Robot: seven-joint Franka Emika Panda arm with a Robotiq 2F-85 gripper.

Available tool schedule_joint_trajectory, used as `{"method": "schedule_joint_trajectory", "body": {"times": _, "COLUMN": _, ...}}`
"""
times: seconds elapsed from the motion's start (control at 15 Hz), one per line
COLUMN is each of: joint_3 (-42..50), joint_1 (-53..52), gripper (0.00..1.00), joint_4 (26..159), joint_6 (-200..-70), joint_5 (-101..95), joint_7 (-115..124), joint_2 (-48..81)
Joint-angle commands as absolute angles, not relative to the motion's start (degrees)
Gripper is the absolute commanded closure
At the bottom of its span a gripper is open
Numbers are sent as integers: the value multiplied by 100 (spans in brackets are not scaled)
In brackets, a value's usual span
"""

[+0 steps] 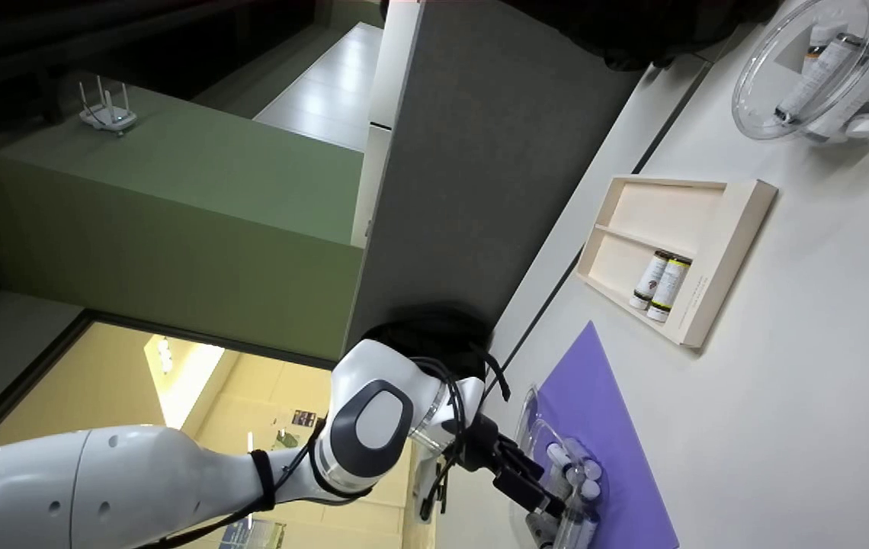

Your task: Remove two bottles from the clear container and put them on the table

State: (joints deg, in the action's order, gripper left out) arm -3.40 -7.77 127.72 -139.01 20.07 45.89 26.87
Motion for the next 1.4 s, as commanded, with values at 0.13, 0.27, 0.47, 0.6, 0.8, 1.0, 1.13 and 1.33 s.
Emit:
{"method": "schedule_joint_trajectory", "body": {"times": 0.13, "joint_3": 28, "joint_1": -1073, "gripper": 0, "joint_4": 12863, "joint_6": -14291, "joint_5": 1406, "joint_7": 4794, "joint_2": 2939}}
{"method": "schedule_joint_trajectory", "body": {"times": 0.27, "joint_3": 102, "joint_1": -1147, "gripper": 0, "joint_4": 12852, "joint_6": -14399, "joint_5": 1274, "joint_7": 4842, "joint_2": 3061}}
{"method": "schedule_joint_trajectory", "body": {"times": 0.47, "joint_3": 171, "joint_1": -1238, "gripper": 0, "joint_4": 12841, "joint_6": -14457, "joint_5": 1161, "joint_7": 4899, "joint_2": 3140}}
{"method": "schedule_joint_trajectory", "body": {"times": 0.6, "joint_3": 200, "joint_1": -1271, "gripper": 0, "joint_4": 12851, "joint_6": -14485, "joint_5": 1107, "joint_7": 4936, "joint_2": 3151}}
{"method": "schedule_joint_trajectory", "body": {"times": 0.8, "joint_3": 266, "joint_1": -1347, "gripper": 25, "joint_4": 12885, "joint_6": -14552, "joint_5": 970, "joint_7": 4954, "joint_2": 3174}}
{"method": "schedule_joint_trajectory", "body": {"times": 1.0, "joint_3": 324, "joint_1": -1416, "gripper": 38, "joint_4": 12933, "joint_6": -14654, "joint_5": 804, "joint_7": 4991, "joint_2": 3146}}
{"method": "schedule_joint_trajectory", "body": {"times": 1.13, "joint_3": 382, "joint_1": -1446, "gripper": 9, "joint_4": 12944, "joint_6": -14723, "joint_5": 707, "joint_7": 5014, "joint_2": 3185}}
{"method": "schedule_joint_trajectory", "body": {"times": 1.33, "joint_3": 446, "joint_1": -1530, "gripper": 44, "joint_4": 12957, "joint_6": -14771, "joint_5": 576, "joint_7": 5096, "joint_2": 3198}}
